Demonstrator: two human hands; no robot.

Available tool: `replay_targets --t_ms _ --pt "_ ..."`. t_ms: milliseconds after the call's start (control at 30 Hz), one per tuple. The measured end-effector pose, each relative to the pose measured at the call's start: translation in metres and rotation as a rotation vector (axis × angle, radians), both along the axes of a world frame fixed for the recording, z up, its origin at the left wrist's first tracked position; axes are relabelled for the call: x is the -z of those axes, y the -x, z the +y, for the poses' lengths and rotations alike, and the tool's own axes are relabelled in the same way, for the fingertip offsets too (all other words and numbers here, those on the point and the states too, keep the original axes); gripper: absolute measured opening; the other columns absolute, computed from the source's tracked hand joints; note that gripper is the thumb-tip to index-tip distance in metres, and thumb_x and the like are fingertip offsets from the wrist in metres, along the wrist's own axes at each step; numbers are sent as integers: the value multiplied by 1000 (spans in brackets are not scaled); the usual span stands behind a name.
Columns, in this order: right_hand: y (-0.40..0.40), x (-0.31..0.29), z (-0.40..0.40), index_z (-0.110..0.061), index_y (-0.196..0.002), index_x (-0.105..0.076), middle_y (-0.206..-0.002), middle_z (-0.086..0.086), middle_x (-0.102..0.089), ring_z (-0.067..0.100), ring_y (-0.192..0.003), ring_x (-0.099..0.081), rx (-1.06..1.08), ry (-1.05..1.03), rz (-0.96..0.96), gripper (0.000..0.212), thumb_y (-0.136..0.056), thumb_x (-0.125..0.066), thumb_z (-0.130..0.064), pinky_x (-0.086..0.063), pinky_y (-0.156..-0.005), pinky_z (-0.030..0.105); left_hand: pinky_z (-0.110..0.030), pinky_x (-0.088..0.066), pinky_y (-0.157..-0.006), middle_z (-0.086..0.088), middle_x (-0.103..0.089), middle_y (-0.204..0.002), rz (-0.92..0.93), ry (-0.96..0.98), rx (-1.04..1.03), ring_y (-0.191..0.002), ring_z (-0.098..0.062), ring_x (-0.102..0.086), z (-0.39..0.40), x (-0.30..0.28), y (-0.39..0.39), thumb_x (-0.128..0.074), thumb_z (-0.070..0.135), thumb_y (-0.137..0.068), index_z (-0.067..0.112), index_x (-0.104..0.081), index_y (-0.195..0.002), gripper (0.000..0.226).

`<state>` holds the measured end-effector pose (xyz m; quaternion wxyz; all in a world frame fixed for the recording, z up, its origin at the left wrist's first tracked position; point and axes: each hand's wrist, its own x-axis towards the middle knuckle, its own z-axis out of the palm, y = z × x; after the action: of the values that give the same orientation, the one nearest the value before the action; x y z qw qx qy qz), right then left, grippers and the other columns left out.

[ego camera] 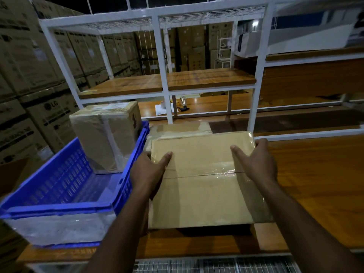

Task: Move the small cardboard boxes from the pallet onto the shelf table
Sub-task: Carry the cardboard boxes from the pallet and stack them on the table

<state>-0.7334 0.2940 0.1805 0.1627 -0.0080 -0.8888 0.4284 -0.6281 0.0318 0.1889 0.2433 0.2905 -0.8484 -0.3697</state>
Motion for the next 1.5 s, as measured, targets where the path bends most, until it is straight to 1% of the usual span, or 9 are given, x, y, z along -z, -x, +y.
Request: replay_targets --t_ms 200,433,667,767,933,1100,1200,1400,1500 --pt "-14 -14 9 -19 -110 -43 -100 3 -57 19 -83 -57 31 179 54 54 -87 -55 -67 -47 -64 31 -35 -45 -71 6 -68 -92 127 -64 -105 -88 -16 -64 3 -6 -11 -45 85 -82 23 -66 -104 70" --pt "-25 -15 19 -15 -102 -51 -86 3 -55 18 -73 -53 39 315 -14 65 -86 -39 -77 -39 -61 29 -37 -44 -73 0 -66 -93 109 -120 -66 -88 -21 -62 5 -1 -24 -35 81 -91 20 -64 -98 68" --pt "-26 -11 27 -15 -109 -47 -101 1 -55 10 -81 -52 -77 443 -176 40 -91 -64 -47 -45 -61 30 -42 -55 -79 -5 -70 -102 78 -309 140 -95 -21 -65 -3 -1 -28 -49 66 -68 13 -67 -110 70" --pt "-23 -11 26 -21 -114 -43 -99 -6 -49 4 -79 -47 -166 421 -293 31 -95 -62 -36 -41 -59 27 -37 -49 -69 -6 -64 -102 41 -309 191 -91 -18 -62 -4 2 -26 -58 60 -69 8 -61 -106 64" --pt "-4 -44 26 -15 -113 -51 -90 -4 -56 12 -81 -54 -305 275 -511 26 -96 -61 -31 -40 -59 28 -31 -50 -73 -4 -57 -123 -203 -318 256 -104 -19 -57 -14 -20 -10 -72 56 -85 16 -50 -134 67" --pt "18 -61 11 -7 -127 -54 -98 4 -56 16 -76 -52 -316 37 -587 59 -88 -69 -49 -40 -57 29 -33 -51 -79 -6 -56 -143 -398 -294 325 -117 -26 -58 -22 -44 16 -76 85 -47 17 -47 -147 125" --pt "28 -54 9 -8 -131 -52 -111 8 -56 18 -80 -51 -311 -37 -573 71 -82 -70 -56 -39 -61 31 -29 -48 -70 -6 -61 -137 -346 -292 323 -111 -23 -61 -26 -38 24 -77 88 -30 18 -54 -142 134" --pt "40 -45 9 -11 -125 -57 -114 9 -61 24 -97 -56 -318 -34 -578 63 -81 -74 -52 -44 -69 33 -25 -40 -65 -6 -58 -130 -306 -288 283 -97 -18 -52 -24 -30 29 -78 58 -76 11 -51 -141 84" --pt "41 -50 9 -13 -111 -57 -100 6 -59 17 -81 -54 -333 -49 -588 47 -83 -73 -48 -40 -59 29 -24 -43 -65 -6 -62 -132 -303 -284 313 -100 -18 -56 -26 -28 30 -79 66 -68 15 -54 -139 91"
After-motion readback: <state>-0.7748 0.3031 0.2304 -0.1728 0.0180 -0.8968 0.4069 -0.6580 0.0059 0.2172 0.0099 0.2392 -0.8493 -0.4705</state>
